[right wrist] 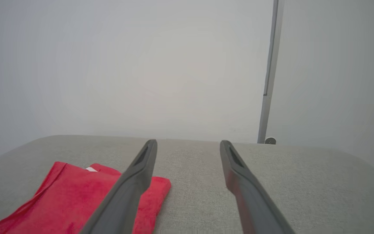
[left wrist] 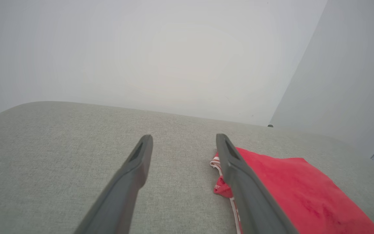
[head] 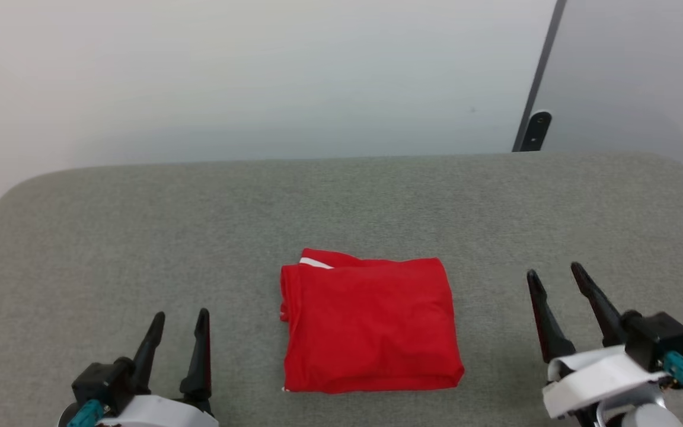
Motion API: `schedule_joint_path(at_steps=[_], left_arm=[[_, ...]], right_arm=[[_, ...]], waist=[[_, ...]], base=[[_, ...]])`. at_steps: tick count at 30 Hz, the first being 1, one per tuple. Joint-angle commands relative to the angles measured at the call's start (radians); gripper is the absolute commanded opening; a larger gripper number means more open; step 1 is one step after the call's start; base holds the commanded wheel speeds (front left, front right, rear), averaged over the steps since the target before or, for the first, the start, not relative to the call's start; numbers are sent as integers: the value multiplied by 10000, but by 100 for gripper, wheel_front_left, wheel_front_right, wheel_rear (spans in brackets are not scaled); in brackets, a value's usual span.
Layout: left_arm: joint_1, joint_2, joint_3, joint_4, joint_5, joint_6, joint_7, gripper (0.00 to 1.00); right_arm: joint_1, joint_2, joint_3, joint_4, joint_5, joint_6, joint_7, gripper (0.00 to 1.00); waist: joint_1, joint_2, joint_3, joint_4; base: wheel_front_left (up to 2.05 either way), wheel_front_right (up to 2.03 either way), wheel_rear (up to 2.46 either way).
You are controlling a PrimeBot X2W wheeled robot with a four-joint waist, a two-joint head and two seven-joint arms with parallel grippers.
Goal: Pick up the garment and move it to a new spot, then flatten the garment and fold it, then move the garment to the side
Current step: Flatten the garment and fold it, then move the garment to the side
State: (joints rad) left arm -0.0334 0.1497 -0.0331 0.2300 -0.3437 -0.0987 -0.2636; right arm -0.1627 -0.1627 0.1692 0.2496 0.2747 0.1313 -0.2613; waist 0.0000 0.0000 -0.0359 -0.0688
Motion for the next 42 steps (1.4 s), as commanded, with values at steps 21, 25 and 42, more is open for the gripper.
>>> schedule_joint_path(at_steps=[21,25,42], left_arm=[[-208,-231,212,243,553,-298,-6,100],[-177,-246,226,258,598,-319,-6,100],[-141,-136,419,268,647,-322,-8,100]], right_arm=[[862,351,-905,-474,-553,-12,-49,100],[831,375,-928,-447,-576,-12,-49,100],[397,-174,-548,488,-245,-12,561,100]], waist=[[0,0,88,-252],[0,0,70,-141],[0,0,-121,1657]], base=[[0,0,0],[0,0,0],[0,0,0]])
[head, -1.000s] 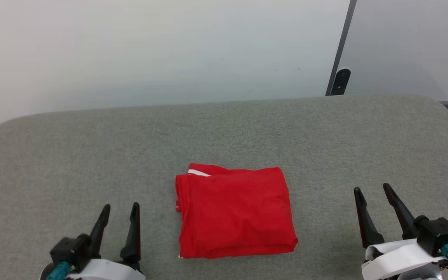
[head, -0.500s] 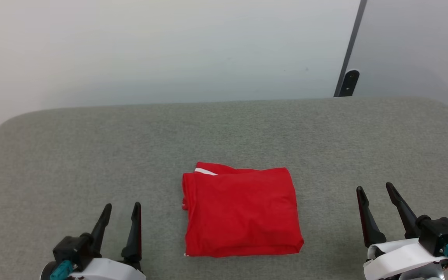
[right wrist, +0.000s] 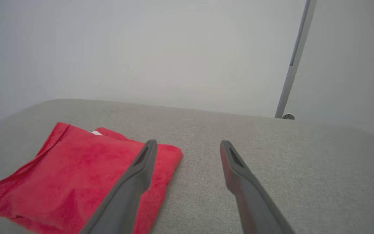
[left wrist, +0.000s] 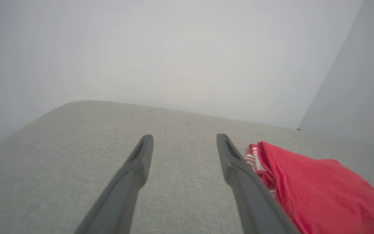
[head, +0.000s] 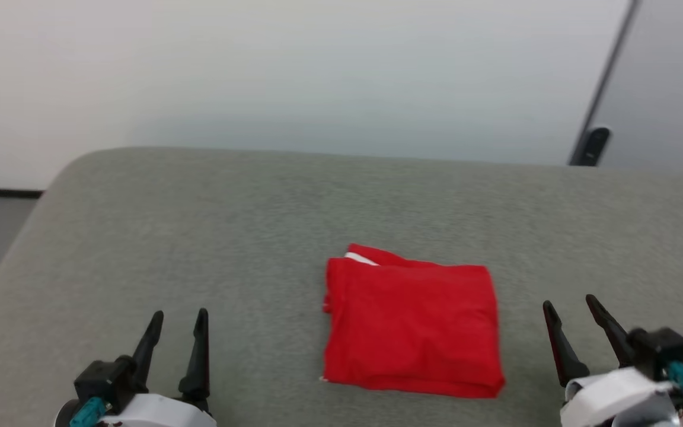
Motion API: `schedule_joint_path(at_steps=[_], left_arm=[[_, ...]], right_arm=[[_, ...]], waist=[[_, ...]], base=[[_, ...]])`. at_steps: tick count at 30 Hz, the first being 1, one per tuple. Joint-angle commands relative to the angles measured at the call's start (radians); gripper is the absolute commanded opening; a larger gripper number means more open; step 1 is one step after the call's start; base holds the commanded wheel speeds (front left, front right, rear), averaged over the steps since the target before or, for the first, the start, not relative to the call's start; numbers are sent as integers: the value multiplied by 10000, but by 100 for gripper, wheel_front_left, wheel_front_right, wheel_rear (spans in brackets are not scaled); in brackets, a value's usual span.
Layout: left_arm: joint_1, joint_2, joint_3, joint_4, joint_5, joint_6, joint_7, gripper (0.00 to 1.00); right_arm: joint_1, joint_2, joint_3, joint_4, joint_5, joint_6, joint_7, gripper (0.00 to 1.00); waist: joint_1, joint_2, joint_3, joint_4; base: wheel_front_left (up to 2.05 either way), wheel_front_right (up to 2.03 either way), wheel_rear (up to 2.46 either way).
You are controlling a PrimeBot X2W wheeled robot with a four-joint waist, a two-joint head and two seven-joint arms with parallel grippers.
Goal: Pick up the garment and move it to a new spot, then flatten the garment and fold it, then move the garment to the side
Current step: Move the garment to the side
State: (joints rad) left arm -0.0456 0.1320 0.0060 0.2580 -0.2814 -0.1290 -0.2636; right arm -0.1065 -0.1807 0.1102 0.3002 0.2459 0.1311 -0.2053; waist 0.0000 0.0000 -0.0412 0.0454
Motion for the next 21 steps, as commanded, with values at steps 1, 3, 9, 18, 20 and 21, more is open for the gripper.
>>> schedule_joint_path(at_steps=[1,3,9,18,20,21], left_arm=[[12,53,3,-4,30,-20,-5,100],[54,55,-74,16,31,-21,-6,100],[232,71,-204,113,-116,-23,-6,100],[82,10,-586,298,-364,-25,-6,100],[55,-5,-611,321,-400,-25,-6,100],[29,-9,-625,338,-430,-25,-6,100]], right_arm=[[-240,-74,43,182,142,-11,270,100],[-439,-217,45,490,300,-11,768,100],[-1095,-517,139,1516,1029,-11,2693,100],[-1985,-526,-436,2935,1122,-11,5380,100],[-2070,-429,-518,3039,1103,-9,5652,100],[-2150,-353,-621,3148,1065,-9,5921,100]], waist=[[0,0,-71,685],[0,0,-85,1037],[0,0,-121,1851],[0,0,21,2552],[0,0,59,2597],[0,0,98,2630]], base=[[0,0,0],[0,0,0],[0,0,0],[0,0,0],[0,0,0],[0,0,0]])
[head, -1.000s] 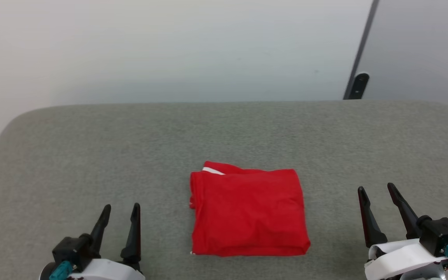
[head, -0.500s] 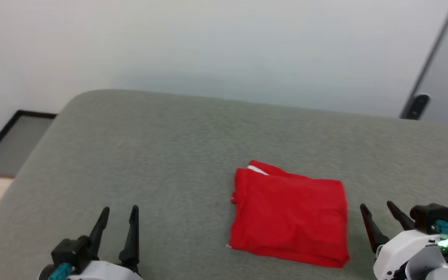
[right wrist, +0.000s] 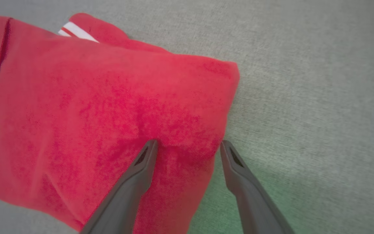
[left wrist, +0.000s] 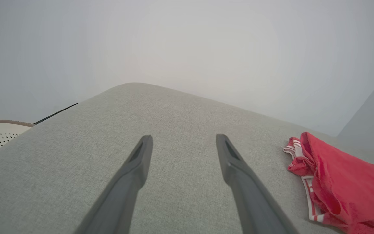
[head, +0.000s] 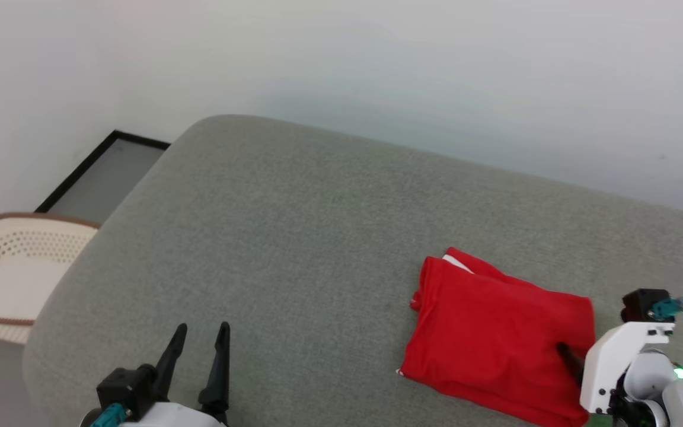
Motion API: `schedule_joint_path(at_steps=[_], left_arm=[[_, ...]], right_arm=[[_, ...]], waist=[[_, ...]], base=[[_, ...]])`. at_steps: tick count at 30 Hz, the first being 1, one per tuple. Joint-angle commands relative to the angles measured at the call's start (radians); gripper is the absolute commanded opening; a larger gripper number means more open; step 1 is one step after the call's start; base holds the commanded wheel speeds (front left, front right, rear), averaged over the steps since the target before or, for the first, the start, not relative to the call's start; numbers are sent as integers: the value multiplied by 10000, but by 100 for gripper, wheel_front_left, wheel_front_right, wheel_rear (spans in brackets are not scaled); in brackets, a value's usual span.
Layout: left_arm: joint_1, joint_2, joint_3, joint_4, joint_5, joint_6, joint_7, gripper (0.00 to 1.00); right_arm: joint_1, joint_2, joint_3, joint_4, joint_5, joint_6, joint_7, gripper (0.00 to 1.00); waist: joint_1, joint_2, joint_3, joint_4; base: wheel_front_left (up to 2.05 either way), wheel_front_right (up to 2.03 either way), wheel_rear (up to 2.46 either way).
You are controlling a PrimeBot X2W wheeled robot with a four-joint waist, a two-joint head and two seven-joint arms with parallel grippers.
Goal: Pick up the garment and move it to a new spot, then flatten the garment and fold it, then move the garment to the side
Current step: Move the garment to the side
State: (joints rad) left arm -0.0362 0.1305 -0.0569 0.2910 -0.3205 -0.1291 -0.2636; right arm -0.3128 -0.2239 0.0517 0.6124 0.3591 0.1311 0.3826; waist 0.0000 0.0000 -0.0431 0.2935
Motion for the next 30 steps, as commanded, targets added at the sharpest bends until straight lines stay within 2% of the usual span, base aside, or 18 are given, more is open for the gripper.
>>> schedule_joint_path(at_steps=[1,7,15,16,17,25,30], left_arm=[[-103,1,-17,23,-68,-23,-6,100],[-285,-68,-168,142,-227,-24,-6,100],[-587,-141,-365,286,-332,-24,-6,100],[-620,-138,-379,296,-351,-24,-6,100],[-633,-124,-381,301,-376,-24,-6,100],[-681,-48,-295,312,-462,-25,-6,100],[-734,-29,-290,208,-469,-25,-6,100]], right_arm=[[-164,121,-143,131,-118,-9,303,100],[-621,475,-792,721,-564,-9,1863,100],[-1099,919,-1780,1212,-1171,-9,2623,100],[-1146,970,-1872,1251,-1191,-9,2637,37],[-1186,1026,-1970,1251,-1128,-9,2569,0],[-1466,853,-2423,1307,-1109,-14,2426,0],[-1614,539,-2353,1144,-986,-15,2356,0]], waist=[[0,0,159,174],[0,0,454,258],[0,0,702,374],[0,0,717,387],[0,0,731,392],[0,0,815,329],[0,0,919,174]], base=[[0,0,0],[0,0,0],[0,0,0],[0,0,0],[0,0,0],[0,0,0],[0,0,0]])
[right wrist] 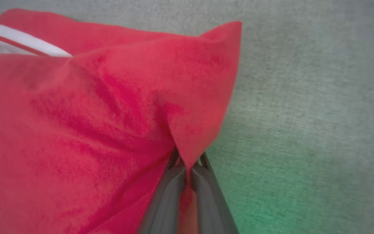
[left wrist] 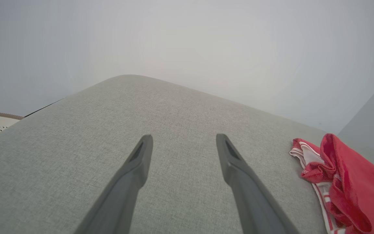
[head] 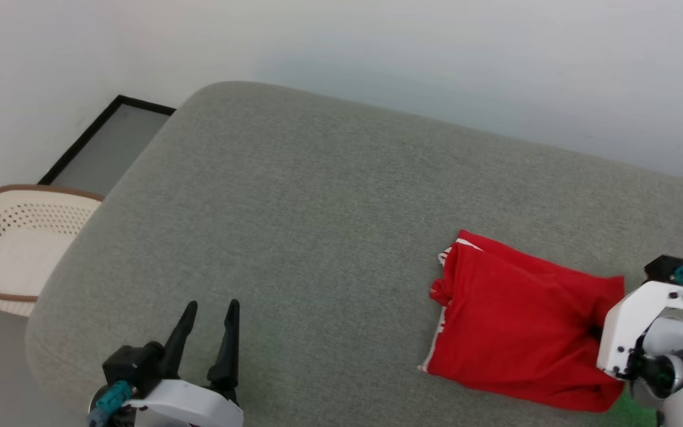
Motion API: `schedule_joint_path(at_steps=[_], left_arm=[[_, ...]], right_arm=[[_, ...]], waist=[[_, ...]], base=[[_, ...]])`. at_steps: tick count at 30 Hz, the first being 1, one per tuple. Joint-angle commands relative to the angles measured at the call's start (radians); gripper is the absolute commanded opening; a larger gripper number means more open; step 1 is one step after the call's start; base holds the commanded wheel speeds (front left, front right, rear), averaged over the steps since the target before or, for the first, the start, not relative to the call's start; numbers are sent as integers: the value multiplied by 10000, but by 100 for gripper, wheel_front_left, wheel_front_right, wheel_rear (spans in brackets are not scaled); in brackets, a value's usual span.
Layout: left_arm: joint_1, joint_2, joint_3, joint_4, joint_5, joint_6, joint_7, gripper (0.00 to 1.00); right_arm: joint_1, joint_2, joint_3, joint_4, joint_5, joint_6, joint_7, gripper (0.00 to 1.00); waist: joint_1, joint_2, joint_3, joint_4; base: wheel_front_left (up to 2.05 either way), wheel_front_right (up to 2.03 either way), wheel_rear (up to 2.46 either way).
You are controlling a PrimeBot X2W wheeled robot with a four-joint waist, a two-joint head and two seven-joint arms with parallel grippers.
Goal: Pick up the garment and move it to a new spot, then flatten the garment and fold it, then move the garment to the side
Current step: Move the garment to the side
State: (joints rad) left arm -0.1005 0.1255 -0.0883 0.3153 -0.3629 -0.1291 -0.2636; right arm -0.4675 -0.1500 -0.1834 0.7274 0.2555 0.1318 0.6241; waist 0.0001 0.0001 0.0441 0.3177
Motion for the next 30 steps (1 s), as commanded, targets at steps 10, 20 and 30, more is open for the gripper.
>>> schedule_joint_path(at_steps=[10,20,30], left_arm=[[-298,79,-81,-182,32,-25,-8,100],[-826,249,-409,-262,73,-24,-6,100],[-1701,630,-754,-178,-24,-25,-6,100]], right_arm=[[-401,-1180,284,-270,401,-21,-335,0],[-880,-2319,537,-297,800,-20,-668,0],[-1361,-3316,797,-208,1268,-20,-886,0]], waist=[[-1,-1,420,-740],[-1,-1,1068,-1751],[-1,-1,1933,-2931]], base=[[0,0,0],[0,0,0],[0,0,0]])
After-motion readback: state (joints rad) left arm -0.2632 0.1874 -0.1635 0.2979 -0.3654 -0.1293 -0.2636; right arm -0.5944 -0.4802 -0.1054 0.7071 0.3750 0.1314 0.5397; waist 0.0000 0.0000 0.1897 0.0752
